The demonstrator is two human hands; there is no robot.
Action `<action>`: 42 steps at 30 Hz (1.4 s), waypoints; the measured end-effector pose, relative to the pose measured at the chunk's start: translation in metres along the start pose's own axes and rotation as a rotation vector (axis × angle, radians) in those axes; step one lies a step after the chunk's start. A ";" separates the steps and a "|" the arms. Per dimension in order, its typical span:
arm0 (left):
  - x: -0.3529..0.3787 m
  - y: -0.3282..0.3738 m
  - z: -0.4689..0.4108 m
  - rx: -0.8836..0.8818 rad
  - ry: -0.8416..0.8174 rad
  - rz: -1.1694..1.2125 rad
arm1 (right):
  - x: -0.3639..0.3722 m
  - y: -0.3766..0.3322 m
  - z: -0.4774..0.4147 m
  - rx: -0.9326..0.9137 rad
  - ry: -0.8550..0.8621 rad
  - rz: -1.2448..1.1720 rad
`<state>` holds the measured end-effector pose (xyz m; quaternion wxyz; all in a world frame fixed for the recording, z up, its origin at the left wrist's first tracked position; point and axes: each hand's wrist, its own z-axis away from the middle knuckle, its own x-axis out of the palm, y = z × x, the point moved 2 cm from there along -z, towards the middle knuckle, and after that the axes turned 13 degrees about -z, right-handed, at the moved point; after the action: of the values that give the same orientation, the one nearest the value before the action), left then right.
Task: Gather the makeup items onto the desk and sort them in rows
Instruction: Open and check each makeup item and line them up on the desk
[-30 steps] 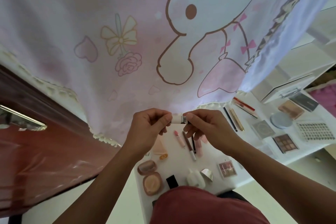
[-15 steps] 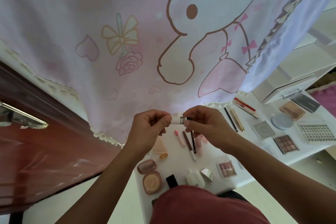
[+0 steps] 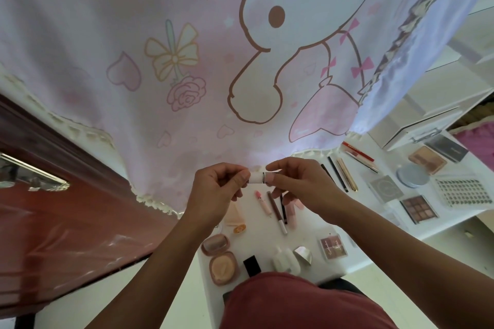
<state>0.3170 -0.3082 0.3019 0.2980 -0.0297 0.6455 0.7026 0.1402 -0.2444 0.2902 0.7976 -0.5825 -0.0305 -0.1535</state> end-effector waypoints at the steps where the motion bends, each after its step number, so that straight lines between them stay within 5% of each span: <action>1: 0.000 0.000 0.000 0.002 -0.003 0.008 | 0.001 0.000 0.000 0.019 0.000 -0.002; 32: 0.000 -0.017 0.001 -0.017 -0.014 0.078 | -0.004 0.005 -0.002 0.075 -0.002 -0.148; 42: 0.027 -0.037 0.013 -0.157 -0.192 0.162 | -0.016 0.016 -0.018 0.185 -0.012 -0.150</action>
<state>0.3163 -0.2862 0.2595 0.2973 0.0668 0.5574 0.7723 0.1267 -0.2538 0.2659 0.8340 -0.5035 -0.0929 -0.2056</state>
